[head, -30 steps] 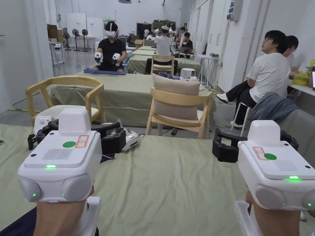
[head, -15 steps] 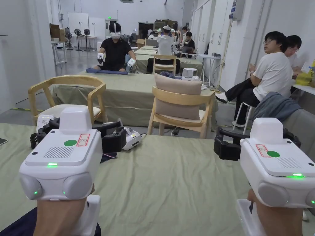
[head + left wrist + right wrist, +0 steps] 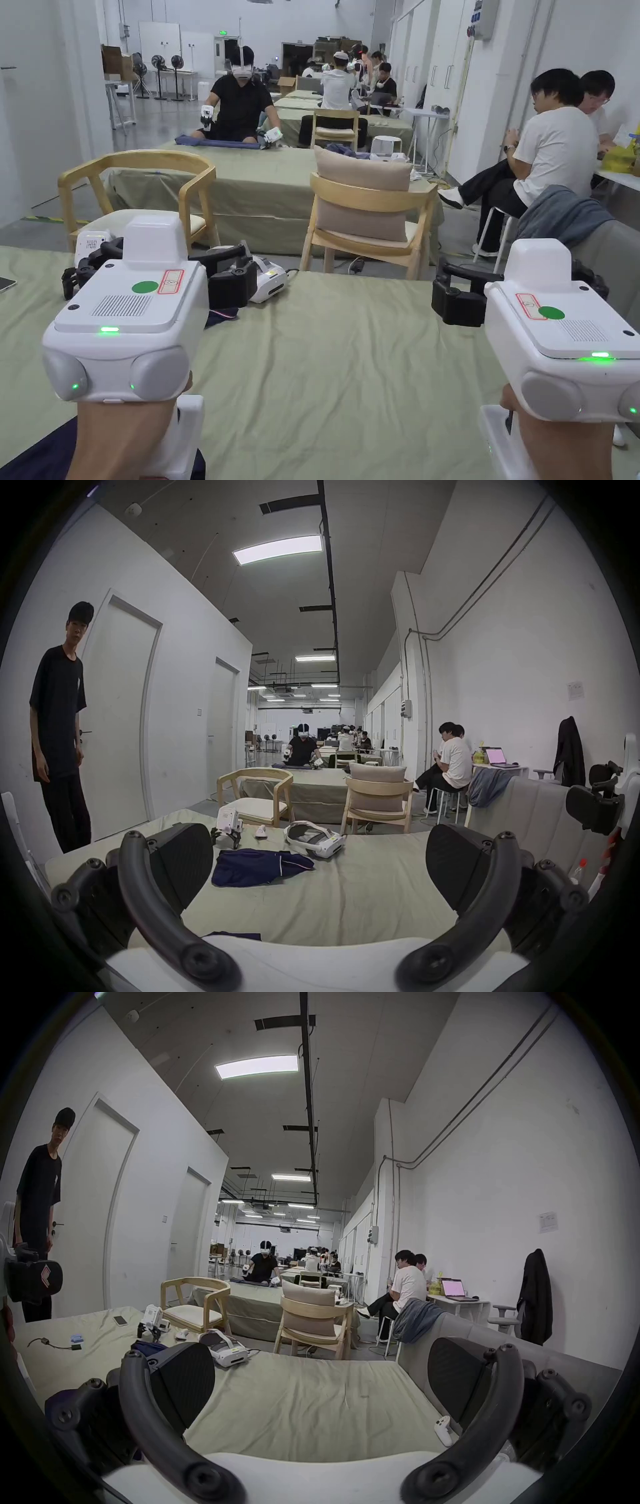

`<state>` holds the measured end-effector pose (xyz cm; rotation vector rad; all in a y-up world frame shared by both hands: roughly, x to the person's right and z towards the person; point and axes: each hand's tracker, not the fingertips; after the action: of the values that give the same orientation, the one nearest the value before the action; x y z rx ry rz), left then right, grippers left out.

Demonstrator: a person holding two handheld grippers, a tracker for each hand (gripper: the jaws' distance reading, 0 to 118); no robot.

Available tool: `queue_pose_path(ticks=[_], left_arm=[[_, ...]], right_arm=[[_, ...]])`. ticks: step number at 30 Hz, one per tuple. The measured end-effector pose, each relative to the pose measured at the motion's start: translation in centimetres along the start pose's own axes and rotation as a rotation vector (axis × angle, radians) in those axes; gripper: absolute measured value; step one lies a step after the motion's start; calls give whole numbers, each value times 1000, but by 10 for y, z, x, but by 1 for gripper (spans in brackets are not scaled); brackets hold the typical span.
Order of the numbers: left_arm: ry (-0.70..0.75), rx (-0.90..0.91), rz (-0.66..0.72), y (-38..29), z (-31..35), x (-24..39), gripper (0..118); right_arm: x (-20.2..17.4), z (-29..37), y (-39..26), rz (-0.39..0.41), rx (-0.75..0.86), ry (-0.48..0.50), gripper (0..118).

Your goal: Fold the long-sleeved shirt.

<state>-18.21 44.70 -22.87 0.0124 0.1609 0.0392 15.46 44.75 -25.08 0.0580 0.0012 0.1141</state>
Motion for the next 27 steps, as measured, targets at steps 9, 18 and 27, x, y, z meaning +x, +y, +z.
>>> queue_pose_path(ticks=[9,18,27], left_arm=[[3,7,-3,0,2,1,111],[-2,19,-10,2,3,2,111],[-16,26,-41,-3,5,4,3]], right_arm=[[1,0,0,5,3,-11,118],[-1,1,-2,6,-1,-16,118],[-9,9,-4,48,54,-85,1]])
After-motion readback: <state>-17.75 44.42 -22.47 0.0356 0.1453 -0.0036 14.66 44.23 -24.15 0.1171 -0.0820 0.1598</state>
